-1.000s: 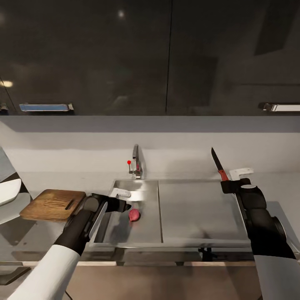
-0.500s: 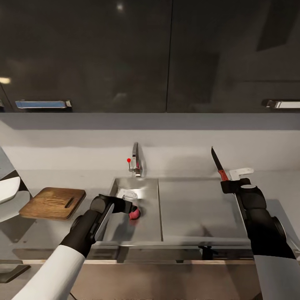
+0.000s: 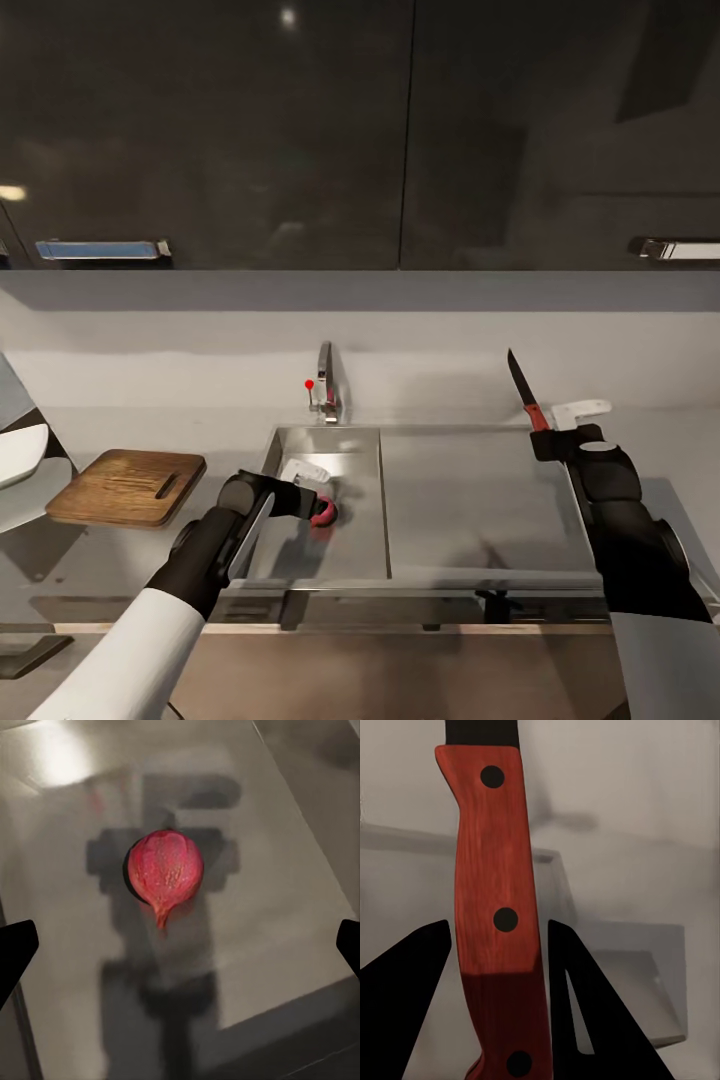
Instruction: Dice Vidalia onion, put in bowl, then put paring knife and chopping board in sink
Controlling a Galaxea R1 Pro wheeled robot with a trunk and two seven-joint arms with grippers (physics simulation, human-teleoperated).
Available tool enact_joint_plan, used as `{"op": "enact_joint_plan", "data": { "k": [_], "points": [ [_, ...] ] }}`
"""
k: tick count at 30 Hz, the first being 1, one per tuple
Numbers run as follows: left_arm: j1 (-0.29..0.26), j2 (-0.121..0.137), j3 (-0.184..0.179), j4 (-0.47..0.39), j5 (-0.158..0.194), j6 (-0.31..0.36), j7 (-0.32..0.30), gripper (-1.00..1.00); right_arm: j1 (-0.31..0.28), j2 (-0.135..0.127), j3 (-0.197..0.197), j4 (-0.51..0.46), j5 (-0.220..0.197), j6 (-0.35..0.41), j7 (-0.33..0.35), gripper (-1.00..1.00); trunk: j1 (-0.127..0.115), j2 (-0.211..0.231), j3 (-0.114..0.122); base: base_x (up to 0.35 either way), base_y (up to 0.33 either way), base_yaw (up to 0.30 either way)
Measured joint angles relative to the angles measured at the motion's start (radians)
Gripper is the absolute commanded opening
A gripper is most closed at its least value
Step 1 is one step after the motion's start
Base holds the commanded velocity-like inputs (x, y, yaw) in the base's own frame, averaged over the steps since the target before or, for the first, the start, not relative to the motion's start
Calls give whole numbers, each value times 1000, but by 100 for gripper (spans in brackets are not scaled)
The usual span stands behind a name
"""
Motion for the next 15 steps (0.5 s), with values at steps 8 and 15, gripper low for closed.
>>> {"op": "enact_joint_plan", "data": {
  "k": [8,15],
  "points": [
    [0,2,0,-3,0,0,0,100,4,1,-40,-1,-1,-98,2,-100,0,0,0,0,0,0],
    [0,3,2,-5,0,0,0,100,5,1,-69,-1,-1,-115,2,-100,0,0,-3,0,0,0]
  ]
}}
